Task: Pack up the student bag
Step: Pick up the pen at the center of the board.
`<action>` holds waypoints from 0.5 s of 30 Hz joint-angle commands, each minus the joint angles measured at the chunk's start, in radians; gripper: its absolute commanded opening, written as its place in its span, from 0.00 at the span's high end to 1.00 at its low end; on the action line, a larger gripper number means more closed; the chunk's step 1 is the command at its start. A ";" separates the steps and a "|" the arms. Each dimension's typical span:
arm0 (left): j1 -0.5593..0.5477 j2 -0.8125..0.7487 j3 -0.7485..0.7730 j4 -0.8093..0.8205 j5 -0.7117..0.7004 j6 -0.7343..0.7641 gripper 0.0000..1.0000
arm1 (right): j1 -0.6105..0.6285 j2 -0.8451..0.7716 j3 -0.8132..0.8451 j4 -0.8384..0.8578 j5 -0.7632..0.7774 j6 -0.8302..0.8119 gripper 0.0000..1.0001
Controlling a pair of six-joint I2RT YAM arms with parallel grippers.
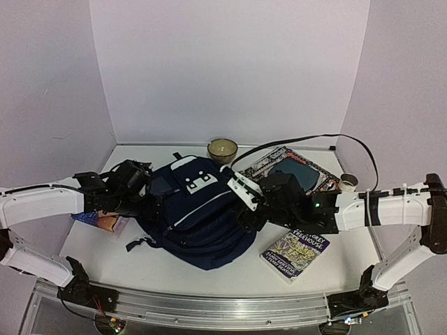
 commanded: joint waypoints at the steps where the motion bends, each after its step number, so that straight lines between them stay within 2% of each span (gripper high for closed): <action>1: 0.096 -0.025 -0.045 -0.038 0.024 -0.017 0.20 | -0.026 -0.049 -0.018 0.038 0.000 0.065 0.15; 7: 0.215 0.027 -0.097 -0.046 0.040 0.018 0.23 | -0.048 -0.104 -0.058 0.060 -0.030 0.091 0.14; 15: 0.272 0.148 -0.093 -0.047 0.011 0.062 0.31 | -0.058 -0.138 -0.100 0.088 -0.028 0.100 0.13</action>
